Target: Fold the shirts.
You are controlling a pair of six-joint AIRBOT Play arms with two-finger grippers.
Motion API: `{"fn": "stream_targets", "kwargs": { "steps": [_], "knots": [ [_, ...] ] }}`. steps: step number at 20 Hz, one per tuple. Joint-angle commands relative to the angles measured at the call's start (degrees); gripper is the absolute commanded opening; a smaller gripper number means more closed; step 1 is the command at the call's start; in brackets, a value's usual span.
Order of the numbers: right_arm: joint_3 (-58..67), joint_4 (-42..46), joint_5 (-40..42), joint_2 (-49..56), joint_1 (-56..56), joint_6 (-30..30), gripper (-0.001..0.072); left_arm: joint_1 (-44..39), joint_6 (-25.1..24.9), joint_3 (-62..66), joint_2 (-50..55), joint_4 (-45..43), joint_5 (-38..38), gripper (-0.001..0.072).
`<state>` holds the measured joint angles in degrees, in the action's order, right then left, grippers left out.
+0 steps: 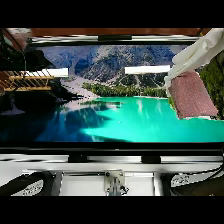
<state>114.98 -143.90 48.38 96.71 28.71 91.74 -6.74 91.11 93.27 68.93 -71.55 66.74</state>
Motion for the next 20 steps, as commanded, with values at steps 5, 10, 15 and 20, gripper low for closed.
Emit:
{"fn": "stream_targets", "kwargs": {
  "steps": [5,10,15,20],
  "knots": [
    [0.07,-1.81,-10.58,0.66,-0.39,2.32,0.0057,-0.42,0.00,0.00,-0.22,0.00,-0.04,0.0033],
    [0.07,1.46,-7.50,1.33,-1.57,2.56,0.0057,-0.42,0.00,0.00,-0.24,0.00,-0.02,0.0033],
    [0.07,13.42,15.19,-2.01,2.47,-0.90,0.0057,-0.42,-0.02,0.00,-0.39,0.00,-0.02,0.0033],
    [0.04,38.14,34.69,-6.56,2.54,-8.04,0.0058,-0.42,-0.15,0.00,-1.29,0.00,-0.04,0.0033]
  ]
}}
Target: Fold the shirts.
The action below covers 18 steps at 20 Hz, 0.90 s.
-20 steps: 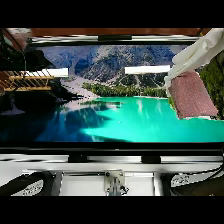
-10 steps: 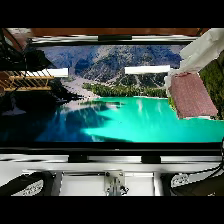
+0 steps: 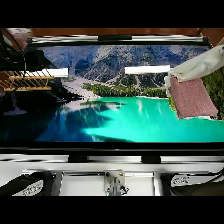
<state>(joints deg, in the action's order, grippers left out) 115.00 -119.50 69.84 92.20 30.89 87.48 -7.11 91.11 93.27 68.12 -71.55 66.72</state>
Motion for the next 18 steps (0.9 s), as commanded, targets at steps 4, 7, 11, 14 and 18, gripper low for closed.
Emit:
{"fn": "stream_targets", "kwargs": {
  "steps": [4,7,11,14,18],
  "knots": [
    [-4.50,16.92,23.39,-1.90,0.35,-8.52,0.0058,-0.04,-0.46,0.00,-1.49,0.02,-0.02,0.0033],
    [-11.47,19.96,27.89,-1.97,0.35,-10.67,0.0058,-0.04,-0.50,0.00,-1.81,0.00,0.00,0.0033],
    [-17.97,17.59,27.82,-1.97,0.35,-14.91,0.0058,-0.04,-0.66,0.00,-1.68,0.00,-0.02,0.0033],
    [-19.98,16.90,25.97,-1.97,0.37,-16.59,0.0058,-0.04,-0.66,0.00,-1.68,0.00,-0.02,0.0033],
    [-20.00,16.63,22.84,-1.97,0.44,-19.02,0.0268,-0.04,-0.66,0.00,-1.68,0.00,-0.26,0.0033]
  ]
}}
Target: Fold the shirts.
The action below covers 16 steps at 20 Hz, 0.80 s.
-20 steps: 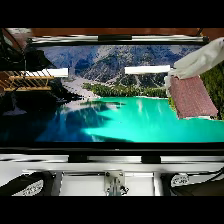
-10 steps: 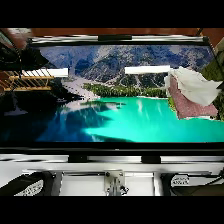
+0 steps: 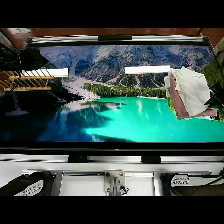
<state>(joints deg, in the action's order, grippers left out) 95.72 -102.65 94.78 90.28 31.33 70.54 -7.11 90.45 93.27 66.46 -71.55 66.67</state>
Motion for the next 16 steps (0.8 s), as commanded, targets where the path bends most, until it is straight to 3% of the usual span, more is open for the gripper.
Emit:
{"fn": "stream_targets", "kwargs": {
  "steps": [1,4,7,9,13,15,16],
  "knots": [
    [-0.68,-0.26,-1.95,-0.31,0.04,-0.44,0.0511,-0.04,-0.02,0.00,-0.02,-0.02,-0.20,0.0033],
    [-0.24,3.61,0.66,-3.34,0.72,2.16,0.0543,-0.04,-1.51,0.00,0.02,-0.02,-0.15,0.0033],
    [5.51,14.60,2.73,-7.67,1.73,1.92,0.0543,-0.04,-1.53,0.00,0.24,-0.02,-0.11,0.0033],
    [11.78,18.27,-3.39,-10.38,1.64,3.23,0.0542,-0.09,-2.80,-0.02,0.70,0.00,0.09,0.0033],
    [17.88,0.63,-28.26,-15.10,-4.04,12.15,0.0540,-3.67,-5.99,0.00,4.52,-1.77,0.63,0.0030],
    [17.86,-2.62,-31.65,-15.39,-14.14,16.28,0.0540,-8.07,-4.26,0.04,8.41,-9.97,3.78,0.0030],
    [17.84,0.46,-29.57,-14.60,-20.74,16.76,0.0539,-10.19,-2.89,0.44,10.58,-14.47,7.10,0.0030]
  ]
}}
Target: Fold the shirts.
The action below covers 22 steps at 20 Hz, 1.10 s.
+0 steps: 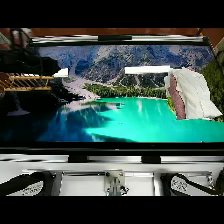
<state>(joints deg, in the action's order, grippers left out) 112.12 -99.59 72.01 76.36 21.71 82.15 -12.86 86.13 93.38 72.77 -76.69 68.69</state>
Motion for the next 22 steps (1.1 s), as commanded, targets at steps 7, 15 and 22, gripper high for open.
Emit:
{"fn": "stream_targets", "kwargs": {
  "steps": [7,15,22],
  "knots": [
    [1.44,4.15,18.23,14.82,-30.62,2.10,0.0546,-7.89,5.18,3.21,10.75,-14.43,17.31,0.0474],
    [1.44,4.13,16.35,15.26,-32.65,2.14,0.0546,-6.80,5.03,3.19,11.98,-14.38,17.31,0.0473],
    [1.44,4.13,16.28,15.26,-32.65,2.14,0.0546,-6.80,4.98,3.19,12.17,-14.38,20.17,0.0473]
  ]
}}
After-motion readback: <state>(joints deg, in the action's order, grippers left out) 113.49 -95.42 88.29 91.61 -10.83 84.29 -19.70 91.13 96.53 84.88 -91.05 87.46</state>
